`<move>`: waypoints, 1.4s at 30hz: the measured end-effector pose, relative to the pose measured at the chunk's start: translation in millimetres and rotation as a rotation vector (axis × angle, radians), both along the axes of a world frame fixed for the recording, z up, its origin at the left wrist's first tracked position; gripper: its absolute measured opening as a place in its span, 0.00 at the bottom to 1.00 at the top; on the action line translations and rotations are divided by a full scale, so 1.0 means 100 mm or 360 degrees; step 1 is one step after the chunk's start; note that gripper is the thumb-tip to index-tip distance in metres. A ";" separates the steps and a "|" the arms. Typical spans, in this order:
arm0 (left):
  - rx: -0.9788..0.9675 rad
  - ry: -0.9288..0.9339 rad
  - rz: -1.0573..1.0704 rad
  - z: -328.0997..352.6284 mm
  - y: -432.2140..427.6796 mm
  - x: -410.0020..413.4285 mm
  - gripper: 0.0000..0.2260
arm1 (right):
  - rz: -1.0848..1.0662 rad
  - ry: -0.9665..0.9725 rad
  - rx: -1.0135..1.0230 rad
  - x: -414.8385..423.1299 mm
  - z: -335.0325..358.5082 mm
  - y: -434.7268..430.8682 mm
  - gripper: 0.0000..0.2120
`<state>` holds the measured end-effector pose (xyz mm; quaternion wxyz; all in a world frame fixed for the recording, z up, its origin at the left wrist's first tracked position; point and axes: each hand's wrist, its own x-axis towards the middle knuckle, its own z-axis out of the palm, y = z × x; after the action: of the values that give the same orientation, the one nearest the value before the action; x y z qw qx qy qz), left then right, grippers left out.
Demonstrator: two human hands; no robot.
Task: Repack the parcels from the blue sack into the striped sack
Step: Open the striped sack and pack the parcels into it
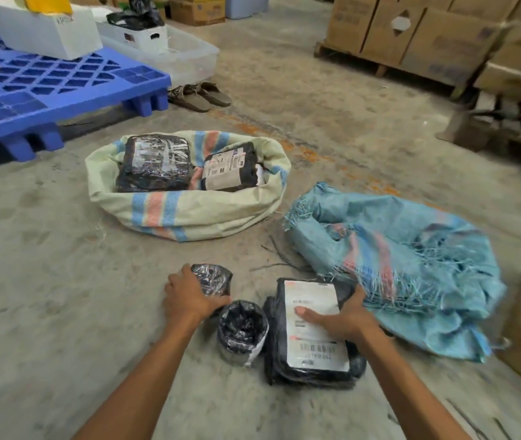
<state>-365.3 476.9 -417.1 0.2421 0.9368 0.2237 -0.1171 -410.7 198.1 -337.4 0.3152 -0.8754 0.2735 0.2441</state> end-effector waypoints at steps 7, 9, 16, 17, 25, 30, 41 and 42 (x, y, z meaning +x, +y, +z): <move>-0.0075 -0.0116 0.0094 0.00 -0.04 0.01 0.46 | -0.0023 -0.0117 -0.0380 -0.11 0.00 0.11 0.57; -0.0144 -0.0203 0.0143 0.02 0.00 -0.01 0.44 | -0.0083 -0.0225 -0.0447 -0.17 -0.07 0.16 0.51; -0.0152 -0.0325 0.0130 0.22 0.13 0.04 0.43 | -0.0141 -0.0403 -0.0515 -0.26 -0.02 0.32 0.56; -0.0155 -0.0317 0.0125 0.23 0.12 0.03 0.43 | -0.0112 -0.0452 -0.0516 -0.26 0.00 0.35 0.54; -0.0229 -0.0545 0.0048 0.54 0.10 0.12 0.42 | 0.0112 -0.0919 -0.0489 -0.12 0.16 0.36 0.35; -0.0114 -0.0756 -0.0021 1.01 0.21 0.61 0.44 | 0.0272 -0.1185 -0.0514 0.55 0.66 0.44 0.32; -0.0143 -0.0791 0.0035 1.61 0.59 2.36 0.41 | 0.0000 -0.1433 -0.0083 2.92 1.08 1.08 0.32; -0.0119 -0.0756 0.0030 1.59 0.61 2.49 0.40 | -0.0017 -0.1417 -0.0062 3.10 1.06 1.16 0.32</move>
<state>-116.7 537.5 -257.8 0.3235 0.9264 0.1647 0.1005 -101.0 313.9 -231.5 0.3869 -0.8996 0.1202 -0.1633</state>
